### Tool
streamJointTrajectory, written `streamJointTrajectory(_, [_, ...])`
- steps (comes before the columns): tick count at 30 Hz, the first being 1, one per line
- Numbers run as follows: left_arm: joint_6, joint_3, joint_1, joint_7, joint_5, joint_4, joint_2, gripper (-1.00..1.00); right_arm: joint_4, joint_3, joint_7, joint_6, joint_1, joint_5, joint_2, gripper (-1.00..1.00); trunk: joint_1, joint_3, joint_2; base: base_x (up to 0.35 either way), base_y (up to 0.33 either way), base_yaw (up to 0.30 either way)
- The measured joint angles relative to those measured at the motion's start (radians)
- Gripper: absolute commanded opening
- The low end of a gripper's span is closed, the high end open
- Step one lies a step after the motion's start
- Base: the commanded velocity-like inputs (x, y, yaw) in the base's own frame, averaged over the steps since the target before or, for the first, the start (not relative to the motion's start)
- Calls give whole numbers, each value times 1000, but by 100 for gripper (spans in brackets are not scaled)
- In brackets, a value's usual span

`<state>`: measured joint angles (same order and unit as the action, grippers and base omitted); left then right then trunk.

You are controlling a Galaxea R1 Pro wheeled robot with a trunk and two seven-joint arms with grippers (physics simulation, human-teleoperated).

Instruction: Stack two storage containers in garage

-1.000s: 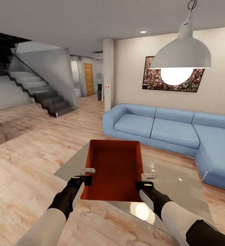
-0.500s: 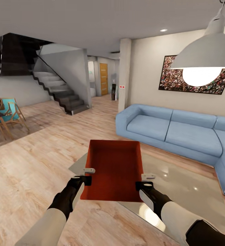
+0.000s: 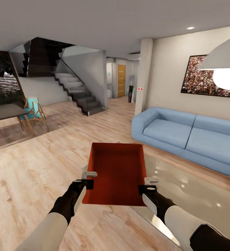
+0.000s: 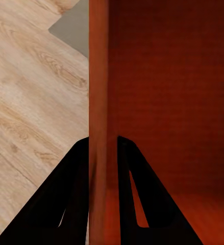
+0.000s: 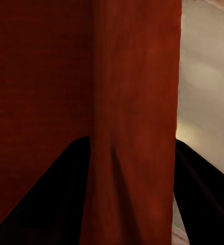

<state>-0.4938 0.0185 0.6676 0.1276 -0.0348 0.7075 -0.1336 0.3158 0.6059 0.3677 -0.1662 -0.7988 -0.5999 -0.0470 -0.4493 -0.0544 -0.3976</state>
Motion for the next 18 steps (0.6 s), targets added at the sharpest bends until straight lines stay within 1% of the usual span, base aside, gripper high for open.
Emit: streamJointTrajectory(18, [1, -1, 1, 1, 1, 0, -1, -100, 1, -3, -1, 0, 0, 4, 0, -100, 0, 0, 0, 0, 0, 280])
